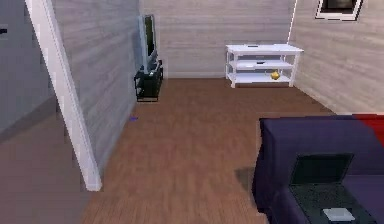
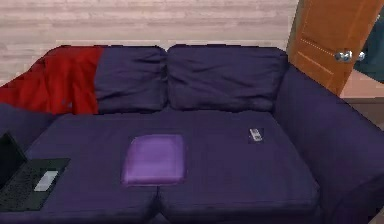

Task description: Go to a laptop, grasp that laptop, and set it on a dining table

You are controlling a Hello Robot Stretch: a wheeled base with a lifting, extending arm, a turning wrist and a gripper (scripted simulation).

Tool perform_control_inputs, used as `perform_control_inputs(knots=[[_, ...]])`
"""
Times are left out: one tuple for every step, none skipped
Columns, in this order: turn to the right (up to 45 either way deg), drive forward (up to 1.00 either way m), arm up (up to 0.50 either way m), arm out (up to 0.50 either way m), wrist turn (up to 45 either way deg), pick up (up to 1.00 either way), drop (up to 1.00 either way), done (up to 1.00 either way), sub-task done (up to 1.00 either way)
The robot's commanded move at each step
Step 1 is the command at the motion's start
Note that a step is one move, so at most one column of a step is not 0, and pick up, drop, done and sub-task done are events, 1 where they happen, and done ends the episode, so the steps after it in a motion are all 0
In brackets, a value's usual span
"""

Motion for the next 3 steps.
perform_control_inputs(knots=[[45.0,0.0,0.0,0.0,0.0,0.0,0.0,0.0,0.0],[15.0,0.0,0.0,0.0,0.0,0.0,0.0,0.0,0.0],[0.0,0.3,0.0,0.0,0.0,0.0,0.0,0.0,0.0]])
